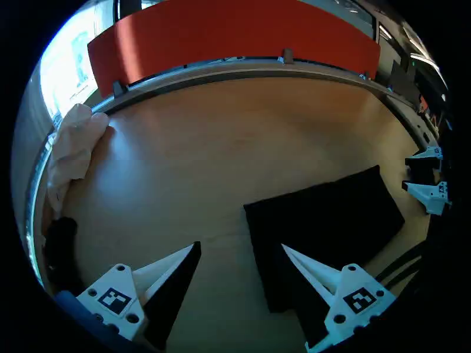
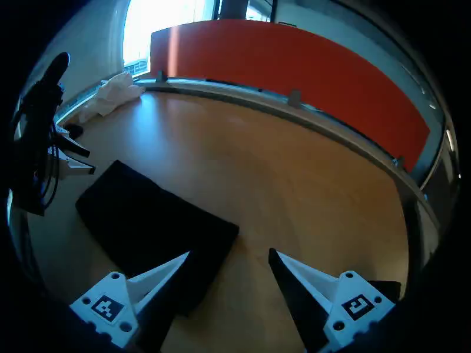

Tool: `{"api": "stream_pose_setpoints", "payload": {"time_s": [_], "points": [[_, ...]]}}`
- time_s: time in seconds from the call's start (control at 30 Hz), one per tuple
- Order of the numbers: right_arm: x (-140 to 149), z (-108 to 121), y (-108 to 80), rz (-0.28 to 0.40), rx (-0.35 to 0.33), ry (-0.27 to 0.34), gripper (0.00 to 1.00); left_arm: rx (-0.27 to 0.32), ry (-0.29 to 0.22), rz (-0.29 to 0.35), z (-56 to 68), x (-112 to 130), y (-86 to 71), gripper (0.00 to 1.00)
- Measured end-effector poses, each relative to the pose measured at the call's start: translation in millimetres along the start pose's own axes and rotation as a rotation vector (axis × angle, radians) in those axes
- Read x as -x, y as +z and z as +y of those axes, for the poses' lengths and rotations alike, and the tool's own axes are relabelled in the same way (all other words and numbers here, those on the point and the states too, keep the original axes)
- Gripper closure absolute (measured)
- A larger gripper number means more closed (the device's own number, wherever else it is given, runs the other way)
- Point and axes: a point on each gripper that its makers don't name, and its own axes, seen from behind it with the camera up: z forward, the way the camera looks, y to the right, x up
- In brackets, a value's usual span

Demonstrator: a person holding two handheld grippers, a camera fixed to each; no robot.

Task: Fold towel

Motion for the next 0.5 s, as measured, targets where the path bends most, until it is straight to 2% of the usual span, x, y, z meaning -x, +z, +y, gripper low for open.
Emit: {"api": "stream_pose_setpoints", "payload": {"time_s": [0.3, 0.5], "points": [[20.9, -14.2, -23.2, -0.001, -0.016, 0.005, 0.06, 0.007, -0.026, -0.003, 8.5, 31.7, -22.4, 0.1], [32.5, -19.8, -31.9, -0.005, -0.028, 0.008, 0.06, 0.007, -0.044, -0.005, 11.8, 46.1, -31.9, 0.1]]}}
